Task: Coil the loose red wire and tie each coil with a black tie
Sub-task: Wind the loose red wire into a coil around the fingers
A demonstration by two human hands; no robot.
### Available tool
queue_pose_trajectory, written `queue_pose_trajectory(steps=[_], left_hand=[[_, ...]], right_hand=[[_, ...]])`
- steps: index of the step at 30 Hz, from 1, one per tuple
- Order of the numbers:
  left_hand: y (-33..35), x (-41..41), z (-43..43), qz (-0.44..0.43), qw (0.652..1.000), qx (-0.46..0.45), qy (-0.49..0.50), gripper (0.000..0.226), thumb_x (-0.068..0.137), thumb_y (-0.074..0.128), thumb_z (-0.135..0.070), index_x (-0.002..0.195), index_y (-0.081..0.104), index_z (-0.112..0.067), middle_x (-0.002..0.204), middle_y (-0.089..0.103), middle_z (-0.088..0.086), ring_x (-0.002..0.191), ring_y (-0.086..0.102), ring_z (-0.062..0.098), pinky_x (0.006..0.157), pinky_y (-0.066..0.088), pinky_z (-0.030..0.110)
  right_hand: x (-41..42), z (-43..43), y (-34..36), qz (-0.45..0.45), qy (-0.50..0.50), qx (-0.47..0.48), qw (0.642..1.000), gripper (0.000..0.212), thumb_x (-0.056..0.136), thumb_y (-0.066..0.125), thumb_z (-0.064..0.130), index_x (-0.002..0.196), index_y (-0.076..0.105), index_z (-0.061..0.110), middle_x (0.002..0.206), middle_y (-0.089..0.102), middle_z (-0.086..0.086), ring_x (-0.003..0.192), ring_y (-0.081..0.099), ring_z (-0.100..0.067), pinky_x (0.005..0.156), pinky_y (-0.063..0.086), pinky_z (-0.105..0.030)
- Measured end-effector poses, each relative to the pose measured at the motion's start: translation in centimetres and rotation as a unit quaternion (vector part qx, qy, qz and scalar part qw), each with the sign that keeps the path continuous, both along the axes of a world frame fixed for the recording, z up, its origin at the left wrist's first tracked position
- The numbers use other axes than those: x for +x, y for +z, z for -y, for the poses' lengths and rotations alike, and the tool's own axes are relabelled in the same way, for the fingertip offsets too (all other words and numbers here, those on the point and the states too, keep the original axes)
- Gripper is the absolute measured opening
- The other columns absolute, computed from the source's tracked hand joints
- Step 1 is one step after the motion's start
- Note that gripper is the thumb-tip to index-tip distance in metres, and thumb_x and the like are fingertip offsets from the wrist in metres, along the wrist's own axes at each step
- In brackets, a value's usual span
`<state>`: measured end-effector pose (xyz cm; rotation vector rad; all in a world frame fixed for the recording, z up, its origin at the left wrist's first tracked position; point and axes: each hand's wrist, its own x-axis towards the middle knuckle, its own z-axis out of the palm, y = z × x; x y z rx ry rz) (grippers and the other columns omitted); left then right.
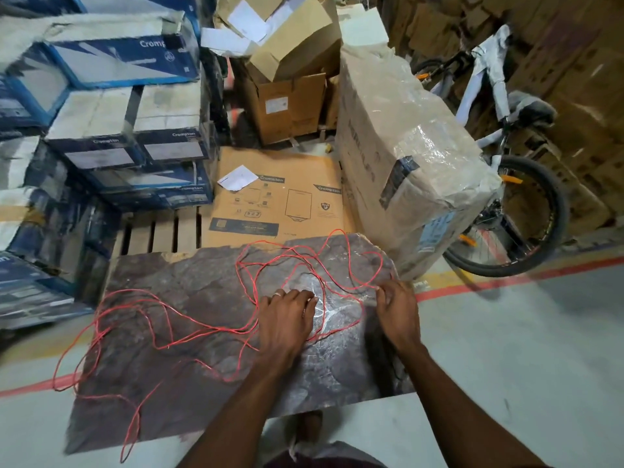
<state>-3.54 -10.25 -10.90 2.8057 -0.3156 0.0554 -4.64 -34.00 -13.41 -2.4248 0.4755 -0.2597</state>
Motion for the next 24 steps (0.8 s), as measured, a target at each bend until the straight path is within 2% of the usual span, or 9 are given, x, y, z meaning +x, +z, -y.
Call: queue_pose_trajectory(steps=[2, 7, 9, 11, 13, 16, 20, 22, 24], left_hand=[[-0.6, -0.1, 0.9, -0.013, 1.0, -0.009, 0.005, 0.025, 0.092, 0.055, -0.043, 0.093, 0.075, -0.029, 0.087, 0.076, -0.008, 0.084, 0.069, 0.024, 0.075, 0.047, 0.039], [-1.6, -0.4, 3.2, -0.027, 0.999, -0.029, 0.002, 0.02, 0.091, 0.058, -0.043, 0.096, 0.074, -0.03, 0.091, 0.074, -0.01, 0.087, 0.067, 0.021, 0.077, 0.043, 0.039], [-2.0, -0.3, 3.8, -0.033, 0.999, -0.041, 0.0, 0.023, 0.092, 0.056, -0.044, 0.098, 0.074, -0.031, 0.092, 0.074, -0.01, 0.089, 0.067, 0.02, 0.078, 0.045, 0.039], [-2.3, -0.1, 4.3, -0.037, 0.998, -0.051, -0.003, 0.025, 0.092, 0.055, -0.045, 0.101, 0.073, -0.031, 0.093, 0.075, -0.011, 0.091, 0.067, 0.02, 0.079, 0.045, 0.038], [-2.5, 0.1, 4.7, -0.042, 0.997, -0.063, -0.007, 0.027, 0.092, 0.055, -0.046, 0.105, 0.073, -0.032, 0.095, 0.075, -0.012, 0.093, 0.066, 0.02, 0.08, 0.044, 0.038], [-2.7, 0.4, 5.2, -0.055, 0.996, -0.075, -0.012, 0.028, 0.092, 0.055, -0.047, 0.109, 0.073, -0.033, 0.097, 0.075, -0.013, 0.096, 0.066, 0.019, 0.082, 0.045, 0.037], [-2.8, 0.7, 5.5, -0.064, 0.994, -0.088, 0.002, 0.026, 0.091, 0.056, -0.046, 0.107, 0.073, -0.033, 0.095, 0.076, -0.013, 0.095, 0.065, 0.021, 0.08, 0.046, 0.037], [-3.0, 1.0, 5.4, -0.064, 0.993, -0.094, 0.008, 0.026, 0.091, 0.056, -0.046, 0.106, 0.073, -0.033, 0.095, 0.076, -0.013, 0.094, 0.065, 0.021, 0.08, 0.046, 0.037], [-3.0, 1.3, 5.2, -0.063, 0.993, -0.1, 0.013, 0.025, 0.092, 0.057, -0.046, 0.105, 0.074, -0.033, 0.095, 0.076, -0.014, 0.094, 0.065, 0.021, 0.08, 0.046, 0.037]], right_hand=[[0.3, 0.3, -0.2, -0.013, -0.039, 0.051, 0.998, 0.014, 0.091, 0.065, 0.003, 0.1, 0.074, 0.008, 0.093, 0.075, -0.014, 0.088, 0.07, -0.035, 0.079, 0.056, -0.043], [1.0, 1.1, -1.7, -0.04, -0.075, 0.126, 0.988, 0.009, 0.09, 0.068, 0.006, 0.097, 0.072, 0.011, 0.081, 0.074, -0.01, 0.074, 0.072, -0.028, 0.073, 0.06, -0.049], [1.4, 1.3, -1.7, -0.055, -0.069, 0.127, 0.988, 0.012, 0.092, 0.071, 0.012, 0.103, 0.073, 0.008, 0.088, 0.075, -0.014, 0.077, 0.069, -0.024, 0.078, 0.059, -0.042], [2.0, 1.4, -1.7, -0.079, -0.06, 0.124, 0.987, 0.02, 0.094, 0.072, 0.021, 0.108, 0.074, 0.007, 0.095, 0.077, -0.015, 0.083, 0.069, -0.023, 0.079, 0.053, -0.034], [2.5, 1.5, -2.2, -0.107, -0.06, 0.13, 0.984, 0.024, 0.093, 0.071, 0.033, 0.104, 0.077, 0.012, 0.095, 0.079, -0.012, 0.089, 0.073, -0.028, 0.081, 0.056, -0.036], [3.3, 1.6, -3.2, -0.122, -0.058, 0.134, 0.982, 0.046, 0.084, 0.063, 0.057, 0.097, 0.077, 0.016, 0.089, 0.08, -0.007, 0.089, 0.075, -0.027, 0.082, 0.059, -0.04], [3.8, 1.7, -4.1, -0.145, -0.047, 0.11, 0.982, 0.061, 0.074, 0.054, 0.074, 0.087, 0.079, 0.02, 0.084, 0.079, -0.001, 0.085, 0.075, -0.024, 0.076, 0.059, -0.037], [3.9, 1.6, -4.2, -0.148, -0.05, 0.107, 0.982, 0.058, 0.074, 0.055, 0.073, 0.081, 0.077, 0.02, 0.079, 0.078, -0.003, 0.081, 0.074, -0.026, 0.072, 0.058, -0.036], [3.8, 1.4, -3.9, -0.142, -0.06, 0.108, 0.982, 0.045, 0.081, 0.065, 0.061, 0.076, 0.074, 0.017, 0.079, 0.078, -0.004, 0.081, 0.074, -0.027, 0.072, 0.058, -0.036]])
